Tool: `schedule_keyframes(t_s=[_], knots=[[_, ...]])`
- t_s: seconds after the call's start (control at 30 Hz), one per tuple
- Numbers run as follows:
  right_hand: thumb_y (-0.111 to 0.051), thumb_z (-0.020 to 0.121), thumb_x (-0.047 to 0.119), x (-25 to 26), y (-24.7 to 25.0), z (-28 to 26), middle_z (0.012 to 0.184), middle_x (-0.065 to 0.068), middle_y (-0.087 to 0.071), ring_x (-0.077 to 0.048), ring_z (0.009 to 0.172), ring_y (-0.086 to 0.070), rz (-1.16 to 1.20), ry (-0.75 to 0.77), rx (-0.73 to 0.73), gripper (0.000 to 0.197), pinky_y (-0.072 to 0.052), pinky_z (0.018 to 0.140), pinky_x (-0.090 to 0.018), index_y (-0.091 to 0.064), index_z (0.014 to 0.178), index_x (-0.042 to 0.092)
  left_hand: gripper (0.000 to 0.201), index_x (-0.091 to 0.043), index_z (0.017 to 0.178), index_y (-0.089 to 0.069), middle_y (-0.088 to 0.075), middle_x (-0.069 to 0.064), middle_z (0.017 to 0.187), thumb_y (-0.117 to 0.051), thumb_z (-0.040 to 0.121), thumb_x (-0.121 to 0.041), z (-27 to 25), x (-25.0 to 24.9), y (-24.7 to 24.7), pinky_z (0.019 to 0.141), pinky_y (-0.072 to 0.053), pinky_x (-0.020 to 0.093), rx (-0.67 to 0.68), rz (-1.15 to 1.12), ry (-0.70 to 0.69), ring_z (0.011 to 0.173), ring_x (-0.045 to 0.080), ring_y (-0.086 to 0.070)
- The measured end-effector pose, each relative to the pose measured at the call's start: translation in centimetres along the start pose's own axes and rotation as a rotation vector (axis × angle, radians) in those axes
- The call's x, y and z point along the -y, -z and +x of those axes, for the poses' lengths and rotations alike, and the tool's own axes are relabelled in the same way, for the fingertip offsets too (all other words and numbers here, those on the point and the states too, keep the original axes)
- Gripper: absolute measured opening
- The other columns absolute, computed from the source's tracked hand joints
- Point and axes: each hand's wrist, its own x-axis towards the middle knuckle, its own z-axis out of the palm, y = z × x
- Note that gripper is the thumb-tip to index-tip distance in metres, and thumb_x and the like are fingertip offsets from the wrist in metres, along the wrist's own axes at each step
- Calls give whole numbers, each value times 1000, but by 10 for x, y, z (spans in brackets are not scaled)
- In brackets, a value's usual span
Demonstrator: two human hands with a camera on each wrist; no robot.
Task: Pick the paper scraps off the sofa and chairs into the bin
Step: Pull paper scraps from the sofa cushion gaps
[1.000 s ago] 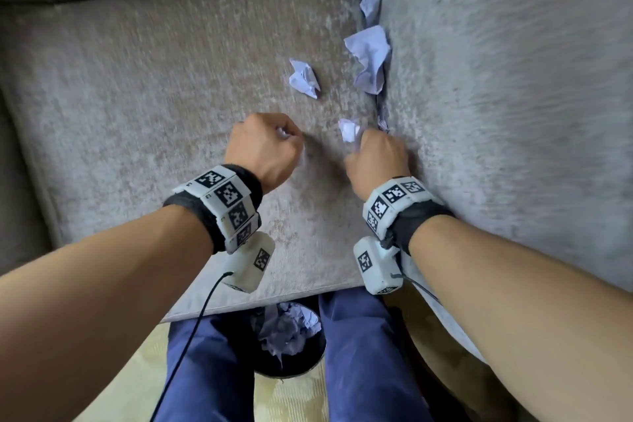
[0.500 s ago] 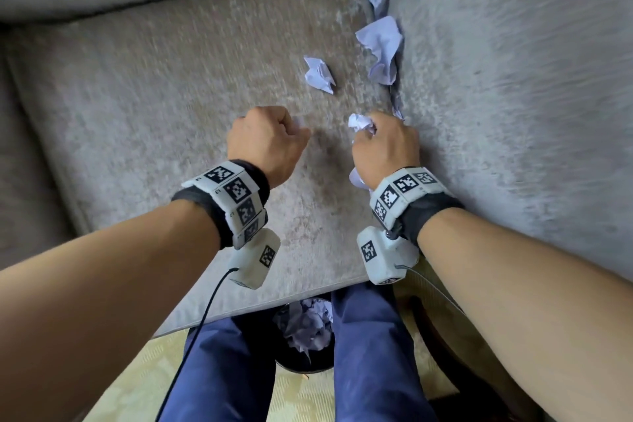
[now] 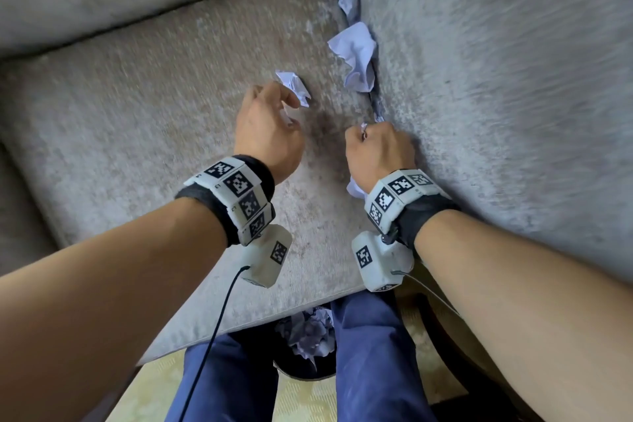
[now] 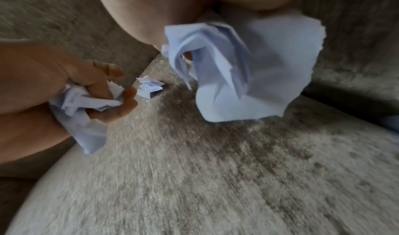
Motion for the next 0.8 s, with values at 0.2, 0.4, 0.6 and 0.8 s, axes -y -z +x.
schedule_keyframes(t_s=[0.2,0.4,0.6,0.8], knots=[[-42,94,13,-8,-1,4,70,-10,-48,-29,64,-46,-55,23,20,23,-28,52,-27,-50,76,1,44,-8,119,-59,-45,10,130,-48,78,3,6,-11,-5,74,-31,7,-83,26,-102,95,1,-43],[-44,93,14,-19,3,-3,99,-18,-65,-34,77,-59,-100,15,-8,34,-37,59,-30,-48,126,5,54,-17,143,-44,-36,8,144,-60,94,-33,19,-11,-14,86,-38,24,-59,138,-40,104,10,-42],[-45,94,15,-30,5,-6,100,-21,-65,-40,85,-63,-97,-27,-2,31,-38,60,-32,-44,125,9,47,-23,130,-55,-42,1,137,-70,87,-39,26,-8,-19,83,-45,29,13,262,53,101,18,-53],[-45,93,15,-33,-4,-8,94,-18,-66,-37,80,-63,-97,-20,22,26,-38,56,-32,-48,118,8,4,-15,83,-63,-48,2,120,-67,84,-15,14,0,-27,77,-45,31,94,332,24,95,17,-49]])
